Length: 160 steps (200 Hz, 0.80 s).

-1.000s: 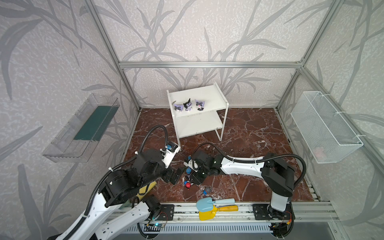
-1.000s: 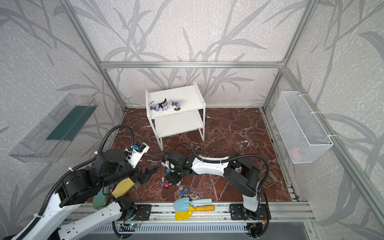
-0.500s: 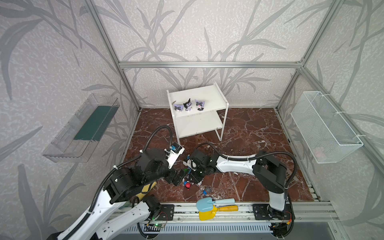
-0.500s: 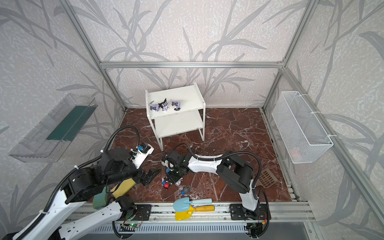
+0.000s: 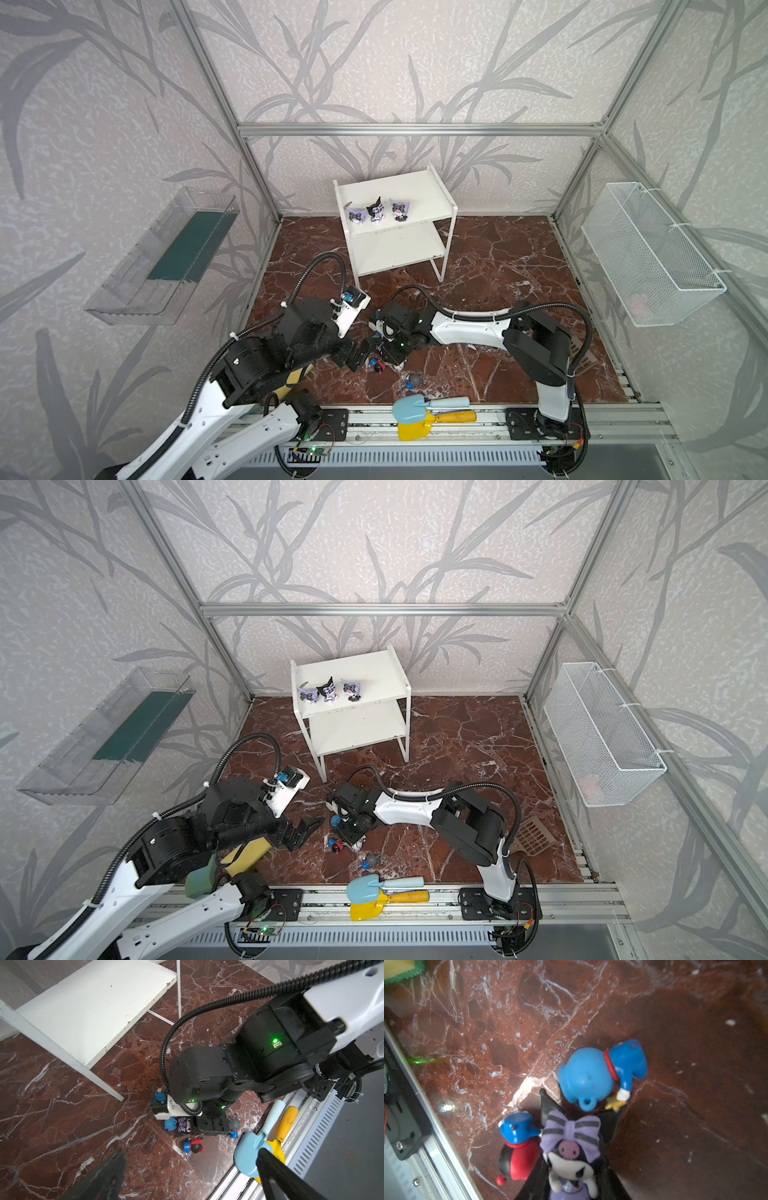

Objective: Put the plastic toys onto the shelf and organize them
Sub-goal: 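Grasp the purple-bowed figure from the floor pile with the right gripper, then lift the purple-bowed figure with the right gripper toward the left gripper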

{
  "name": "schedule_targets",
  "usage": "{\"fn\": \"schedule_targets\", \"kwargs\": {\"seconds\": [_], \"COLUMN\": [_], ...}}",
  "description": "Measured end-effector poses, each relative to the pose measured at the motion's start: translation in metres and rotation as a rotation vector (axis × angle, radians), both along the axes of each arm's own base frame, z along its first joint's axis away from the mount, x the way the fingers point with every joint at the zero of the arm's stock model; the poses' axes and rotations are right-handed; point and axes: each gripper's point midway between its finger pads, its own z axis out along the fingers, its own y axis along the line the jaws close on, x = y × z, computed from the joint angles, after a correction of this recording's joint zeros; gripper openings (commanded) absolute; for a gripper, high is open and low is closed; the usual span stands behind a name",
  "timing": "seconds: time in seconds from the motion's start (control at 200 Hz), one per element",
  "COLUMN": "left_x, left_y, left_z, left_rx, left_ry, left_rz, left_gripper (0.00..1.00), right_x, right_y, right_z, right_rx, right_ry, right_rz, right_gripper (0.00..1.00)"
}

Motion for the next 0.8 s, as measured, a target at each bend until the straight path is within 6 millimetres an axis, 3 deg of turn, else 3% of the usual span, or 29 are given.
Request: {"fn": "schedule_targets", "kwargs": {"seconds": [0.32,0.66,0.8], "left_x": [0.005,0.012,0.016], "left_y": [0.001,-0.017,-0.029], "left_z": [0.003,0.000,0.000], "left_rx": [0.007,-0.005,-0.029], "left_ry": [-0.028,-0.001,0.014], "left_rz": [0.013,-0.021,-0.048], "left_gripper": [0.99,0.99,0.94], "right_x": [0.011,0.026,0.027], "right_y": [-0.008,-0.042,-0.060], "right_z": [0.012,0.086,0.109], "right_rx": [0.038,0.207,0.275], "right_ry": [-0.106,-0.362,-0.451], "right_rz": [-0.014,-0.100,-0.140], "right_gripper": [0.23,0.23,0.23]}}
